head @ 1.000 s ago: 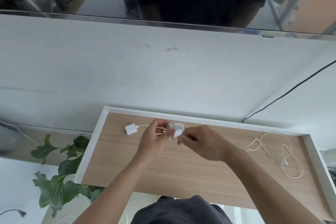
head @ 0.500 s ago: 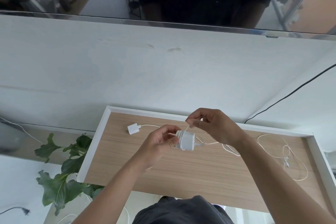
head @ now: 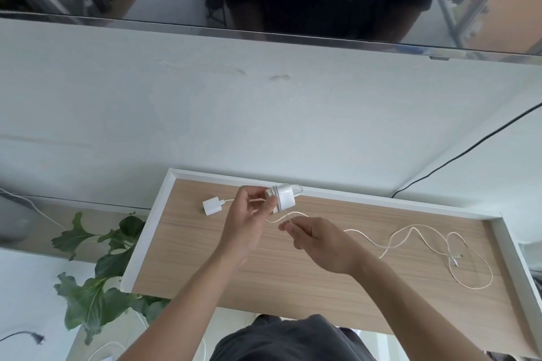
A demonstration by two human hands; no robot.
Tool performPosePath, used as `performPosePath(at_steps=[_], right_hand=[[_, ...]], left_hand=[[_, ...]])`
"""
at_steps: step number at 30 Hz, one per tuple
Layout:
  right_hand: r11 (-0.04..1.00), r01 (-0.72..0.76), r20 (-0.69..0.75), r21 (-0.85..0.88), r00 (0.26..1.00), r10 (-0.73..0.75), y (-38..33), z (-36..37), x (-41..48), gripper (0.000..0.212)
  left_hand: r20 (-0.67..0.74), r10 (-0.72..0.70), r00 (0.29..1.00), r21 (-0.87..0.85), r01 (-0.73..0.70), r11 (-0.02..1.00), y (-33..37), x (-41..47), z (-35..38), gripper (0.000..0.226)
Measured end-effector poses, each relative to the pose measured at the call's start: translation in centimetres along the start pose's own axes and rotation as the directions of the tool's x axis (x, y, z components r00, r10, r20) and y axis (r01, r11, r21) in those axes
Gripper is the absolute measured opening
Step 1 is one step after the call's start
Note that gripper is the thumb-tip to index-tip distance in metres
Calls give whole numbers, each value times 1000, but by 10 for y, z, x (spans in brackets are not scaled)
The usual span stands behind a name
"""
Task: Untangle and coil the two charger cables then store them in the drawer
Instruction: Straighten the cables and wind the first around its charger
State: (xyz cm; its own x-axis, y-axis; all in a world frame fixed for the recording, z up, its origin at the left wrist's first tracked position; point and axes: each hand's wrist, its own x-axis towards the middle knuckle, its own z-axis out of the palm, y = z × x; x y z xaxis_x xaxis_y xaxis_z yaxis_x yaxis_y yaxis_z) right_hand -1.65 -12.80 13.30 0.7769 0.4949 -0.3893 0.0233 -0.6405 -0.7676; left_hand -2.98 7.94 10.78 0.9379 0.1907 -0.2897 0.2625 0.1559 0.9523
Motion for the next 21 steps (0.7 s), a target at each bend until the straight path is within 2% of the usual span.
performPosePath(at_steps=[2, 4, 8, 11, 16, 21], right_hand=[[999, 20, 18, -28, 1000, -20, -4, -3, -3, 46], [999, 40, 43, -23, 998, -39, -11, -10, -6, 37], [997, 79, -19, -9, 997, -79, -21, -35, -8, 32], [997, 70, -58, -44, 996, -73, -24, -52, -5, 33], [998, 43, -60, 42, 997, -41, -20, -65, 0, 26], [994, 17, -59, 111, 998, -10, -6, -71, 7, 27]], left_hand=[[-29, 32, 999, 121, -28, 992, -3, 0, -1, 22], [-27, 44, 999, 194, -38, 980, -4, -1, -3, 22], [71, 32, 997, 277, -50, 959, -8, 0, -9, 27], [179, 0, 984, 268, -49, 962, -11, -3, -12, 24], [395, -67, 916, 251, -37, 967, -9, -8, -16, 23], [466, -93, 880, 142, 30, 989, -13, -9, -20, 28]])
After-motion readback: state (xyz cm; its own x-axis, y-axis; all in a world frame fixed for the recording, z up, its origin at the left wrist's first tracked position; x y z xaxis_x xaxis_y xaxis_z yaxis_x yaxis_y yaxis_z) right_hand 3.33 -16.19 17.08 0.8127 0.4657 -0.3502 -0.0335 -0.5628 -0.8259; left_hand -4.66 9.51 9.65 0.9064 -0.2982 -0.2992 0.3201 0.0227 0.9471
